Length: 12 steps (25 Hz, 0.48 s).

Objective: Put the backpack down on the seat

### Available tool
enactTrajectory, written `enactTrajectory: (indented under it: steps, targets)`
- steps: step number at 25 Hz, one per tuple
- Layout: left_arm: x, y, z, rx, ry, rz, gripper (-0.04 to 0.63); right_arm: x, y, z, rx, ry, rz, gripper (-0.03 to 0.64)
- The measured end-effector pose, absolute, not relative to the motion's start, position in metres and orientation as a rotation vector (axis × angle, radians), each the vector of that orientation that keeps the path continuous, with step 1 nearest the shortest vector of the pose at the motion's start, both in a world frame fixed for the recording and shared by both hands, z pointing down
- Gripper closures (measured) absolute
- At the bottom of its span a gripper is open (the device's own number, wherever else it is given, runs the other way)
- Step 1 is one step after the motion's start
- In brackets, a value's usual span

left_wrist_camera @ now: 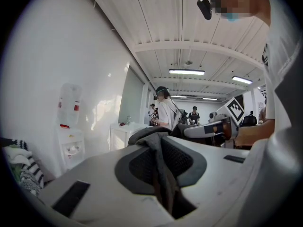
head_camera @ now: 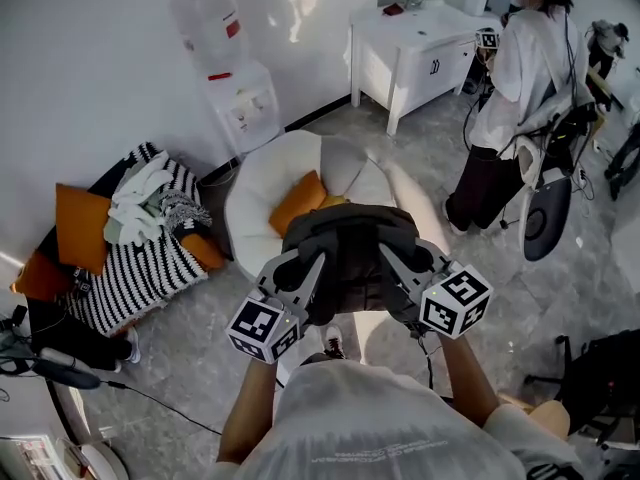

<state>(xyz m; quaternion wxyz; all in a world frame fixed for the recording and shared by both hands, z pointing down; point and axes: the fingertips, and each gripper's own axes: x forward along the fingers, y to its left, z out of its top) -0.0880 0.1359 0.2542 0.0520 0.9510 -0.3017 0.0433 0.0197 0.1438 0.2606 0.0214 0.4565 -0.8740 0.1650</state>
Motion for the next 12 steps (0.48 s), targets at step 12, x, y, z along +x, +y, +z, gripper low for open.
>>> enactTrajectory:
  steps: [12]
  targets:
    - [-0.093,0.059,0.27,2.87,-0.852,0.139,0.535,0.016,0.07,0.276,1.48,-2.695,0.618,0.581]
